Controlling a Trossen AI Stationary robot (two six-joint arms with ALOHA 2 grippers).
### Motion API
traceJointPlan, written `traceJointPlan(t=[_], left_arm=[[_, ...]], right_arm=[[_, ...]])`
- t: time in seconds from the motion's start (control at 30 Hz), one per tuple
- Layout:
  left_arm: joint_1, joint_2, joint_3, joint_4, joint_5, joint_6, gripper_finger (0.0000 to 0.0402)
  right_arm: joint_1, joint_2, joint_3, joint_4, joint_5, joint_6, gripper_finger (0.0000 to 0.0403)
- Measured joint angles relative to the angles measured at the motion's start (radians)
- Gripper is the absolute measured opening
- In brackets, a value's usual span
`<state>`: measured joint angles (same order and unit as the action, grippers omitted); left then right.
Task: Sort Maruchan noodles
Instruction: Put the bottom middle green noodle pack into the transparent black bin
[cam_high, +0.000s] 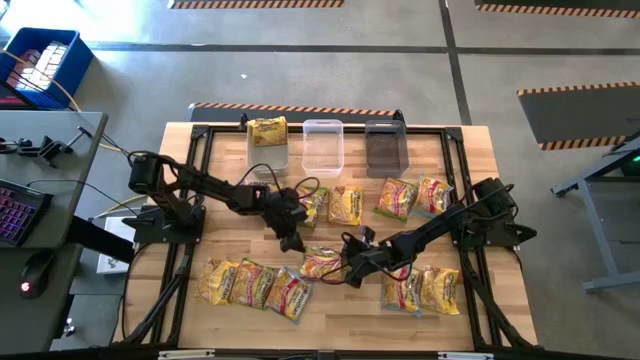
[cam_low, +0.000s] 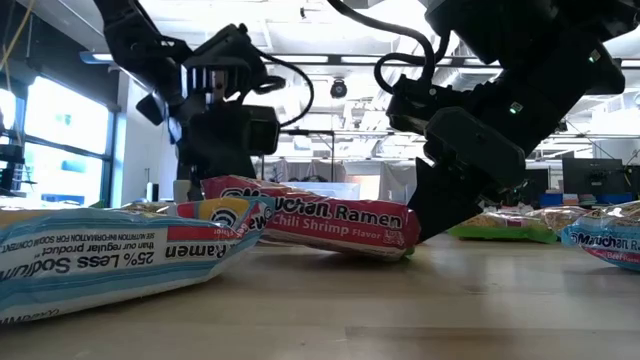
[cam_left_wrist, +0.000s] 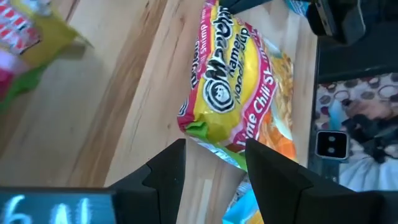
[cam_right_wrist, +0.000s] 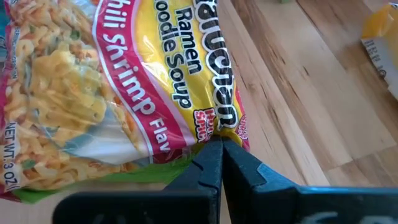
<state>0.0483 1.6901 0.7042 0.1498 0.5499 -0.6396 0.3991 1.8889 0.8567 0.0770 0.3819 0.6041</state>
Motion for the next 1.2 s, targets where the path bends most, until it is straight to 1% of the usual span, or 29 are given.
traceJointPlan(t=[0.17, 0.27, 0.53, 0.63, 0.8, 0.87, 1.03, 1.2], left_arm=[[0.006, 0.001, -0.005, 0.015, 0.010, -0.040, 0.0159], [0.001, 0.027, -0.005, 0.053, 0.023, -0.074, 0.0159], [-0.018, 0.138, -0.006, 0.265, 0.132, -0.164, 0.0159], [-0.018, 0.157, -0.005, 0.307, 0.150, -0.173, 0.0159], [-0.018, 0.162, -0.005, 0.337, 0.136, -0.170, 0.0159], [-0.017, 0.164, -0.002, 0.352, 0.106, -0.166, 0.0159], [-0.017, 0.164, -0.003, 0.357, 0.076, -0.150, 0.0158], [-0.016, 0.164, -0.003, 0.355, 0.069, -0.126, 0.0140]], right_arm=[[0.000, 0.000, 0.000, 0.001, 0.008, -0.002, 0.0000], [0.000, 0.001, 0.000, 0.003, 0.011, -0.010, 0.0000], [0.000, 0.001, -0.002, 0.007, 0.012, -0.025, 0.0000], [0.001, 0.001, -0.002, 0.005, 0.013, -0.026, 0.0000], [0.001, 0.001, -0.002, 0.006, 0.021, -0.029, 0.0000], [0.001, 0.001, -0.001, 0.012, 0.025, -0.029, 0.0000], [0.001, 0.002, -0.001, 0.013, 0.030, -0.029, 0.0000], [0.001, 0.002, -0.001, 0.013, 0.030, -0.028, 0.0000]])
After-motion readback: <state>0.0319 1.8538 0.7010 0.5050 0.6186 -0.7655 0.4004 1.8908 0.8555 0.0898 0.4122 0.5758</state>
